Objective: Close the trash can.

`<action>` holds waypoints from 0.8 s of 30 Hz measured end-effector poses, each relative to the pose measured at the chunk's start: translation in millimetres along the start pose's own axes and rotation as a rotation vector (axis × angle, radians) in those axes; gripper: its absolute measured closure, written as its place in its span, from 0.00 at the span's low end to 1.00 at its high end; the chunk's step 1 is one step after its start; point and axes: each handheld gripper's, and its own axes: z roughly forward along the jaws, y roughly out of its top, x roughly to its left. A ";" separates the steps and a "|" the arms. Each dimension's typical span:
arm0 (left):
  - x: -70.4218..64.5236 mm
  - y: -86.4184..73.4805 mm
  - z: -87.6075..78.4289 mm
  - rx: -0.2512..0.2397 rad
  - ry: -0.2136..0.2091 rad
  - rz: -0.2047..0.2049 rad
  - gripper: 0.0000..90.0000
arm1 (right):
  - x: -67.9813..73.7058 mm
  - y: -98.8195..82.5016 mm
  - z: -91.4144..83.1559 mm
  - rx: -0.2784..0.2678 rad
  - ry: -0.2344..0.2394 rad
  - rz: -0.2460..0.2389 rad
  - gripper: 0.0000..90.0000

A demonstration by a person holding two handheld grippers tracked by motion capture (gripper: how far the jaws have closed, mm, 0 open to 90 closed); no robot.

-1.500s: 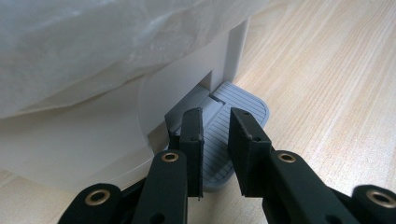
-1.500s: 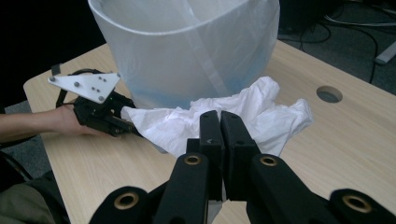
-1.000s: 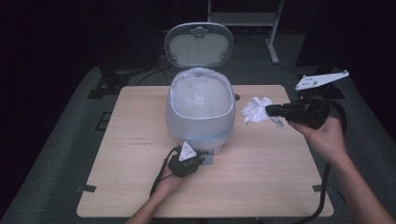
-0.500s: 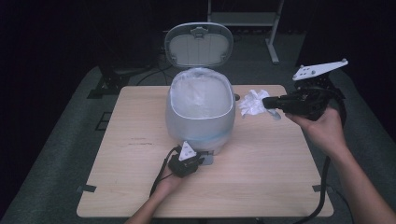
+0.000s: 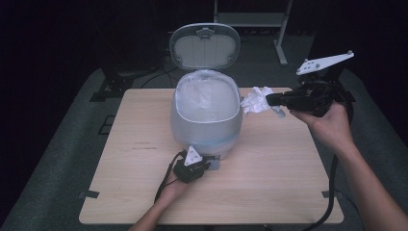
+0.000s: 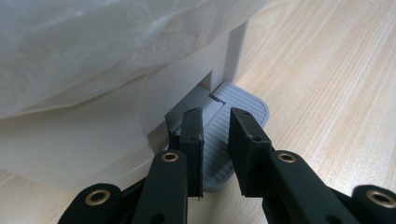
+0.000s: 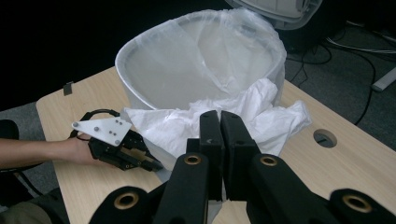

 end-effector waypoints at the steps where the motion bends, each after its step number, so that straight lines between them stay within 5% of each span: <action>1: 0.0 0.0 -0.1 0.001 -0.001 0.001 0.84 | 0.5 1.9 0.0 -0.002 0.001 -0.001 0.97; 24: 0.1 0.0 0.0 0.001 -0.001 0.003 0.84 | 13.3 37.9 6.8 -0.001 0.008 -0.053 0.97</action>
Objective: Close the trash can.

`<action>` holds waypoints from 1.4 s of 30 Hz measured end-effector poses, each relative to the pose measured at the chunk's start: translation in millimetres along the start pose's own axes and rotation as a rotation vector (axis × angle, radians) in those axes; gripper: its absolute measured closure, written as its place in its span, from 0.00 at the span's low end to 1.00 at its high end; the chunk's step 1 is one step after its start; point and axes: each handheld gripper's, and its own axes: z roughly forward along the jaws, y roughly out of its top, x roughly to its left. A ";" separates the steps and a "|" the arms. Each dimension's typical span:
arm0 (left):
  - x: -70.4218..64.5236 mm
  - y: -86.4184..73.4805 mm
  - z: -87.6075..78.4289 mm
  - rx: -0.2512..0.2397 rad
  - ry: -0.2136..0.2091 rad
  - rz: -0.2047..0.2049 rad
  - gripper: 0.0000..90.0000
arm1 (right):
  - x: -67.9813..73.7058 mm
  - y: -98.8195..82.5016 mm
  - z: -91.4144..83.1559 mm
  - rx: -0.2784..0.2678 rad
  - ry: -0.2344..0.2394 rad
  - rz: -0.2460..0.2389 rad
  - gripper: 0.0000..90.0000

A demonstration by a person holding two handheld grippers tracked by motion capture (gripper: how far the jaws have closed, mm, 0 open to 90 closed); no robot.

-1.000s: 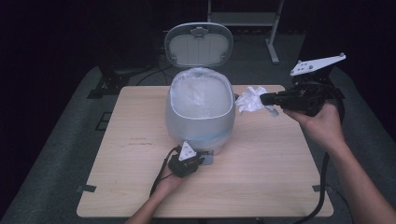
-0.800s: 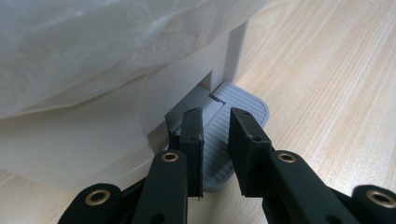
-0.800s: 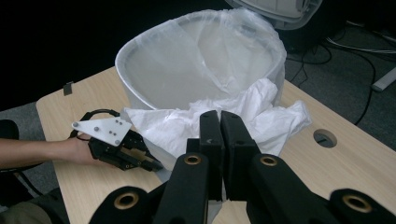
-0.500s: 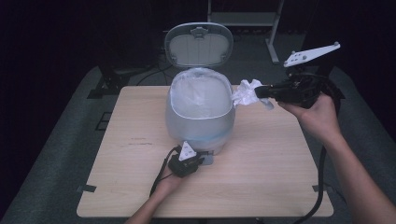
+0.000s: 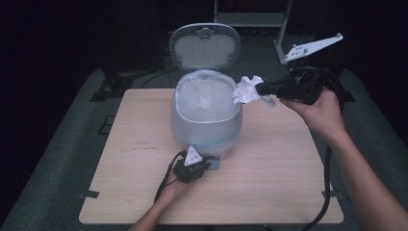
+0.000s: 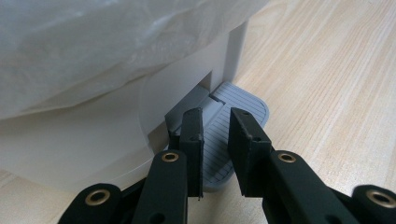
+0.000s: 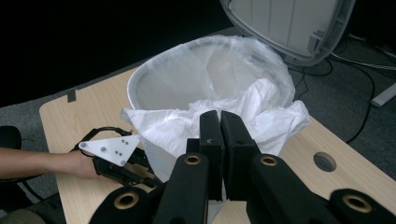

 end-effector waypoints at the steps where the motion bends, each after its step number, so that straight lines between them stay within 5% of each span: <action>1: 0.0 0.0 0.0 0.000 -0.001 0.000 0.84 | 0.6 1.6 0.5 0.000 -0.001 -0.004 0.97; 42: -0.2 0.1 -0.2 0.001 -0.002 0.003 0.84 | 15.5 43.5 31.9 -0.018 0.056 -0.042 0.97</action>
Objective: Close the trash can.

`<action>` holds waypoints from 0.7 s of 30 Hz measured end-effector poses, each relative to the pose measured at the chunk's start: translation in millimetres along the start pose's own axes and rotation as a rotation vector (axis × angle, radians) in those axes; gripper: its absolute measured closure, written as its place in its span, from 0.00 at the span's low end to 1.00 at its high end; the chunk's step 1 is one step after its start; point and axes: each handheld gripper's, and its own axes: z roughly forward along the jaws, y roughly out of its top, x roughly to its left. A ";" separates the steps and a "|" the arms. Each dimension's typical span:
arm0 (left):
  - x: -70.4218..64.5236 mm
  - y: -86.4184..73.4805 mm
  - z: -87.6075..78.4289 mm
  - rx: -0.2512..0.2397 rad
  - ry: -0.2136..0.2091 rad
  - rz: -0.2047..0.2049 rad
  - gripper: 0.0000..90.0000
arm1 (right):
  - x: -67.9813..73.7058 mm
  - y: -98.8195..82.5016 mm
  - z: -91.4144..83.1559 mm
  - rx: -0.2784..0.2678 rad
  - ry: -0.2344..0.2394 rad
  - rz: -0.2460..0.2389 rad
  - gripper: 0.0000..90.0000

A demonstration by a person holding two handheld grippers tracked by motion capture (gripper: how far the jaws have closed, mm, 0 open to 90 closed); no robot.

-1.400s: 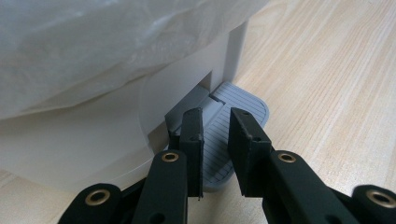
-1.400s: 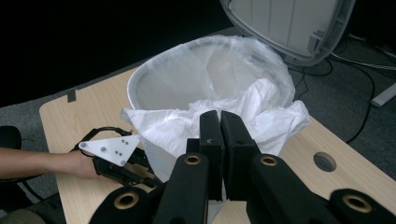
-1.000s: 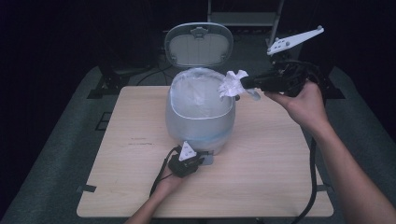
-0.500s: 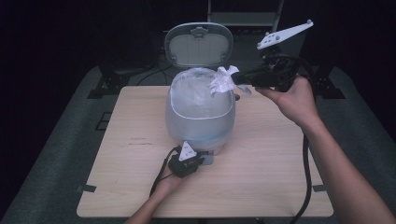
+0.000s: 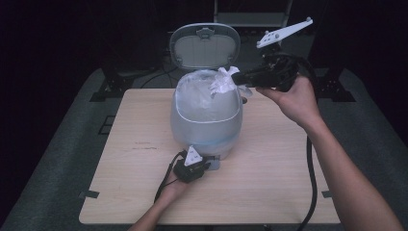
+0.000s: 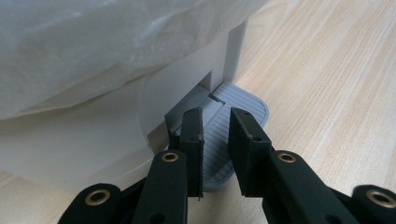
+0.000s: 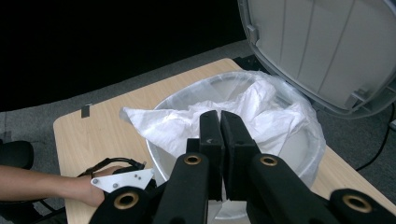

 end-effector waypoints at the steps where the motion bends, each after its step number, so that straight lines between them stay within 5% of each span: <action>1: 0.1 0.0 0.0 0.000 -0.001 -0.001 0.84 | 0.3 0.7 1.0 0.001 0.001 0.001 0.97; 21: 0.0 0.0 0.1 -0.001 0.002 0.001 0.84 | 3.7 12.0 21.6 0.008 0.031 -0.015 0.97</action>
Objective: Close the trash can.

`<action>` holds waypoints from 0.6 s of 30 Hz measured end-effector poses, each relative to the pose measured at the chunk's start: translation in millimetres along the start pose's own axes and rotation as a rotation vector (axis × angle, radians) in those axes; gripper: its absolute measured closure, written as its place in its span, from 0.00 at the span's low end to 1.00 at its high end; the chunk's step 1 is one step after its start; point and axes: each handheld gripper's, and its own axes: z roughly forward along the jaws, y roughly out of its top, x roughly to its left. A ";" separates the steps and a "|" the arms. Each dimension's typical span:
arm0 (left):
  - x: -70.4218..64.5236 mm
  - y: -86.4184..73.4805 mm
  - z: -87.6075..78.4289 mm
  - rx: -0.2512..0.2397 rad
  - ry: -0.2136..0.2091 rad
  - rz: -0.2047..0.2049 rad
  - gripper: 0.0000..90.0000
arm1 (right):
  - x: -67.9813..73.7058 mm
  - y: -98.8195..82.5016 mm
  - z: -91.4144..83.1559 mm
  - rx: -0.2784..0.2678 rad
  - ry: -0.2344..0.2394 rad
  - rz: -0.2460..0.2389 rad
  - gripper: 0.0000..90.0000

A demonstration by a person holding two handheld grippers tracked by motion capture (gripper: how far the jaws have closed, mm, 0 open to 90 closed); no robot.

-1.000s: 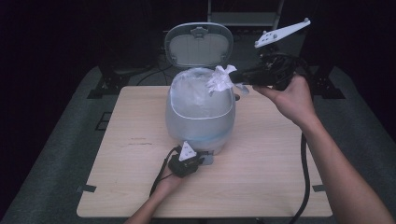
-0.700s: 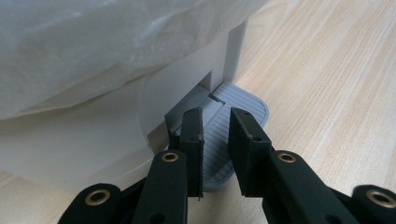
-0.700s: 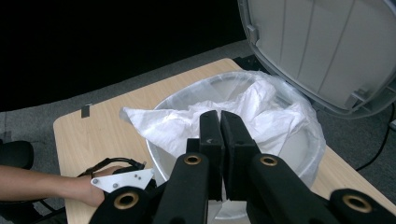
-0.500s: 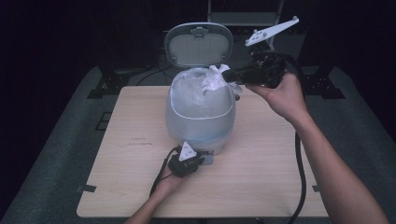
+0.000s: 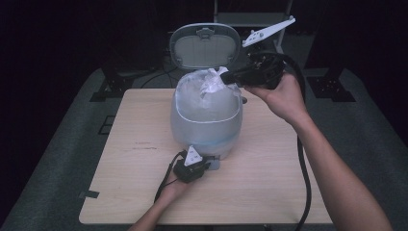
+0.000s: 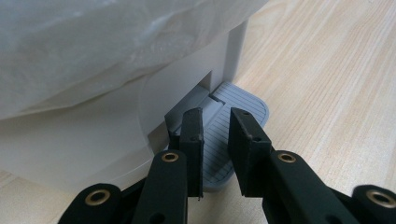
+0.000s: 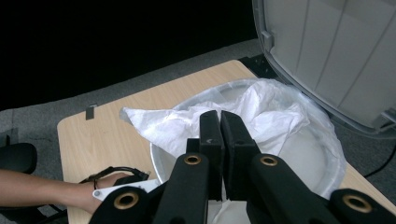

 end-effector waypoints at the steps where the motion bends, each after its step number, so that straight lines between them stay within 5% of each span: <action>1: 0.0 0.0 0.0 0.000 0.000 0.000 0.84 | 0.2 0.4 1.0 0.001 -0.001 -0.001 0.97; 18: 0.0 0.0 0.0 0.000 0.000 0.000 0.84 | 0.2 3.6 16.4 0.016 0.009 0.000 0.97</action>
